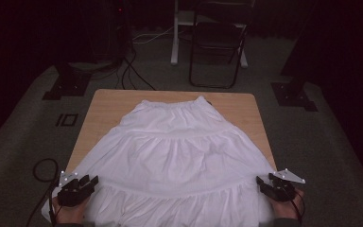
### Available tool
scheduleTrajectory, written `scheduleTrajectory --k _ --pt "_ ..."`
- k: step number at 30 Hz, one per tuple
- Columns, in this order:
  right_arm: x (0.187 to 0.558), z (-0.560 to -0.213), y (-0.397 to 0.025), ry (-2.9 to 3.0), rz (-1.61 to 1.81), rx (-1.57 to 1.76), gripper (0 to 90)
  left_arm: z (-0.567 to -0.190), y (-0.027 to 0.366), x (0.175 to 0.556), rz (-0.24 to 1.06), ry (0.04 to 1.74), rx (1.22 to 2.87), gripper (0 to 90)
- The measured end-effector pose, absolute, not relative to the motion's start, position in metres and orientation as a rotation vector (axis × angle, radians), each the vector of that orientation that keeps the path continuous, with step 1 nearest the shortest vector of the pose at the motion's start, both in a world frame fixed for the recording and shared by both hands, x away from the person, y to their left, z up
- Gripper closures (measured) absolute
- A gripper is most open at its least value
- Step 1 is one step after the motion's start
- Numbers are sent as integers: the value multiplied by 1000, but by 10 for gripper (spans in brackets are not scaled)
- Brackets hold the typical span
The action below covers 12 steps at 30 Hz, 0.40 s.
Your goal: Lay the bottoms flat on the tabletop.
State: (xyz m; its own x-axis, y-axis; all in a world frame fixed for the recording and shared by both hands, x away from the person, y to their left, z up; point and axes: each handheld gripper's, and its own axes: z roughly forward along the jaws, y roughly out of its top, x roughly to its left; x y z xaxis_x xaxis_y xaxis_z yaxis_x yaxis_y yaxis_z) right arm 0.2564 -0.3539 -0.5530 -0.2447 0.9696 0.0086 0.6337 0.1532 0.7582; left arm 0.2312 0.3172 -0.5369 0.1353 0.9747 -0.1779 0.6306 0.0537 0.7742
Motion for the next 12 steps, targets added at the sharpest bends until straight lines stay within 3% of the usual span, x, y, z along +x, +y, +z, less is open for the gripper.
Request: scheduleTrajectory --k 12 --pt "256 -553 -354 1950 903 1521 404 -534 317 229 608 1561 1643 569"
